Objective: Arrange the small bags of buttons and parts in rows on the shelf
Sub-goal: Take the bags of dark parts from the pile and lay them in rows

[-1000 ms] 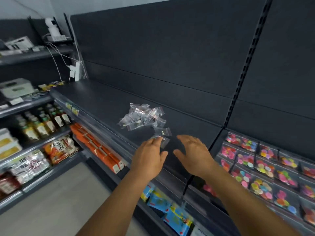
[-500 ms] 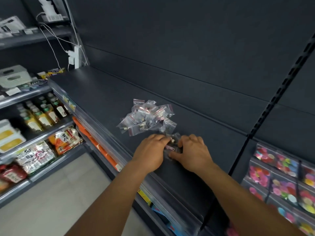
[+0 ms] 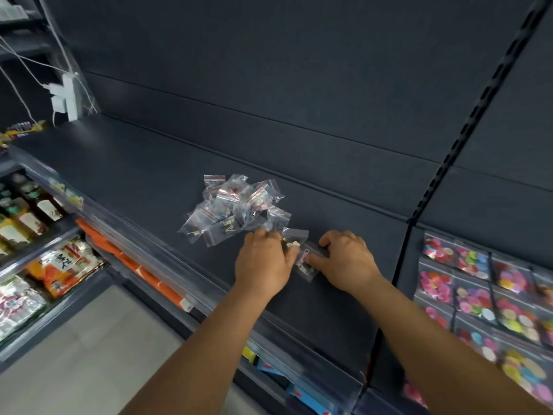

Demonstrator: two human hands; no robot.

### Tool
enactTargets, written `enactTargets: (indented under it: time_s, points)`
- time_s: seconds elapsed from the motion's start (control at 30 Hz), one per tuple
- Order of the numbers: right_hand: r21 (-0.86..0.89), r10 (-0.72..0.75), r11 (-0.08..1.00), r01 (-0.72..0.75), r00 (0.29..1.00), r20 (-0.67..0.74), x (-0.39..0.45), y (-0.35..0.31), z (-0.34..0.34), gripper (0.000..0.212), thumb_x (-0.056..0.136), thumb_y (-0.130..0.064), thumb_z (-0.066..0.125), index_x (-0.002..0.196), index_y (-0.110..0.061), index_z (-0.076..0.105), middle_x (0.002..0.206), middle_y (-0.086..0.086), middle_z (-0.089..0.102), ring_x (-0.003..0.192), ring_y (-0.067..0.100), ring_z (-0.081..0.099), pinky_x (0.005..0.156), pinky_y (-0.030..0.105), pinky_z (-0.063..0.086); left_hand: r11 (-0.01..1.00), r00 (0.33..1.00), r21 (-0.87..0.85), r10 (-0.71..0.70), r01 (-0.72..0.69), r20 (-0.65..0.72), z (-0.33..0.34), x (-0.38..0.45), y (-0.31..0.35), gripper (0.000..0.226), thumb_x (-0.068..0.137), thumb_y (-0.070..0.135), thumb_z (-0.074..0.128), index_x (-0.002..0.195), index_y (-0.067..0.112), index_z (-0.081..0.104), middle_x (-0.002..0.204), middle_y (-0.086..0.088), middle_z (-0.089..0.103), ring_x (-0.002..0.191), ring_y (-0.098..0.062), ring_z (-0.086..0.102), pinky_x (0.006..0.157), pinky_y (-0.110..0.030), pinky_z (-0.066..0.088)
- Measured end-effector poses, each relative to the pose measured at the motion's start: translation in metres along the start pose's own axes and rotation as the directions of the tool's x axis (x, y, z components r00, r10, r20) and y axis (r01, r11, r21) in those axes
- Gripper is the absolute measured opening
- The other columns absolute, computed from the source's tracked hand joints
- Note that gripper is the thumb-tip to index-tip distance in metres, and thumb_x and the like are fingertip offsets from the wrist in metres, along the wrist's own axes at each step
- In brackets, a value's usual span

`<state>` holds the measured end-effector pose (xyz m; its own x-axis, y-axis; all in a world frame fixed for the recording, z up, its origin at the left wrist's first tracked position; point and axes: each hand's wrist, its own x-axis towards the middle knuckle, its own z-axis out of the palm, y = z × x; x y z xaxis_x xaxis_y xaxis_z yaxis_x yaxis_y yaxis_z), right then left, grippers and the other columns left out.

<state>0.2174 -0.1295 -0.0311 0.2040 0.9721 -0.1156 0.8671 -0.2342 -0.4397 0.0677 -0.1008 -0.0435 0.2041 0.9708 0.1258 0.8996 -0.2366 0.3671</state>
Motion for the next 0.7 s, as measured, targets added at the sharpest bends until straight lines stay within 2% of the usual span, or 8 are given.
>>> enactTargets:
  time_s: [0.13,0.23,0.33,0.4,0.47,0.53,0.63,0.7]
  points:
    - [0.044,0.055,0.997,-0.056,0.998,0.021,-0.005,-0.012,0.003,0.030,0.087,-0.033,0.059,0.104,-0.009,0.060,0.112,0.012,0.058,0.109,0.027,0.051,0.089,0.033,0.044,0.988,1.000,-0.154,-0.005,0.009,0.024,0.001,0.003,0.001,0.027,0.085,0.037,0.064,0.101,0.016,0.066,0.108,-0.006,0.056,0.106,-0.024,0.050,0.084,-0.034,0.045]
    - [0.124,0.087,0.989,-0.079,0.994,-0.059,-0.014,-0.016,0.008,0.011,0.089,-0.024,0.055,0.092,-0.014,0.057,0.105,0.009,0.056,0.100,0.027,0.053,0.079,0.032,0.046,0.956,0.999,-0.292,0.034,-0.025,0.026,-0.002,0.002,-0.001,0.006,0.086,0.024,0.065,0.084,0.018,0.065,0.092,0.000,0.065,0.089,-0.019,0.061,0.070,-0.031,0.049]
    - [0.242,0.108,0.968,-0.065,0.979,-0.170,-0.024,-0.016,0.009,0.008,0.091,-0.019,0.051,0.084,-0.015,0.050,0.082,0.004,0.060,0.079,0.021,0.057,0.062,0.028,0.045,0.897,0.994,-0.442,0.066,-0.022,0.084,-0.004,0.001,-0.003,0.015,0.087,0.021,0.062,0.076,0.026,0.054,0.077,0.011,0.061,0.070,-0.005,0.058,0.054,-0.014,0.039]
    - [0.328,0.127,0.944,-0.038,0.958,-0.256,-0.033,-0.014,0.004,0.008,0.091,-0.016,0.051,0.084,-0.017,0.049,0.071,-0.004,0.057,0.066,0.013,0.054,0.051,0.019,0.041,0.832,0.992,-0.555,0.081,-0.014,0.098,-0.006,0.000,0.001,0.021,0.086,0.019,0.064,0.074,0.029,0.050,0.075,0.014,0.058,0.067,0.001,0.054,0.051,-0.009,0.038]
    - [0.413,0.164,0.911,-0.015,0.931,-0.327,-0.043,-0.009,-0.002,0.011,0.090,-0.012,0.053,0.086,-0.021,0.048,0.072,-0.010,0.055,0.063,0.004,0.052,0.046,0.011,0.039,0.739,0.990,-0.673,0.085,0.011,0.110,-0.008,-0.001,0.010,0.024,0.083,0.016,0.067,0.078,0.029,0.047,0.078,0.012,0.060,0.067,0.000,0.055,0.052,-0.008,0.039]
    - [0.510,0.223,0.860,-0.005,0.903,-0.368,-0.054,-0.003,-0.010,0.017,0.088,-0.012,0.056,0.088,-0.026,0.047,0.077,-0.012,0.057,0.067,0.000,0.054,0.049,0.008,0.041,0.633,0.980,-0.773,0.119,0.048,0.158,-0.011,-0.004,0.023,0.029,0.081,0.013,0.069,0.094,0.026,0.046,0.083,0.008,0.064,0.069,-0.002,0.058,0.052,-0.008,0.041]
    - [0.609,0.287,0.793,0.024,0.867,-0.408,-0.074,0.009,-0.026,0.023,0.086,-0.011,0.061,0.095,-0.028,0.050,0.088,-0.010,0.061,0.079,0.004,0.059,0.063,0.013,0.044,0.554,0.940,-0.828,0.235,0.078,0.246,-0.014,-0.010,0.047,0.045,0.080,0.011,0.069,0.113,0.029,0.043,0.091,0.006,0.067,0.076,-0.001,0.061,0.059,-0.007,0.044]
    - [0.660,0.343,0.751,0.028,0.837,-0.426,-0.089,0.020,-0.037,0.023,0.084,-0.011,0.064,0.093,-0.028,0.052,0.088,-0.007,0.063,0.079,0.008,0.061,0.067,0.020,0.049,0.536,0.909,-0.841,0.306,0.081,0.283,-0.015,-0.017,0.065,0.039,0.079,0.009,0.069,0.113,0.021,0.055,0.094,0.001,0.070,0.084,-0.012,0.065,0.072,-0.019,0.050]
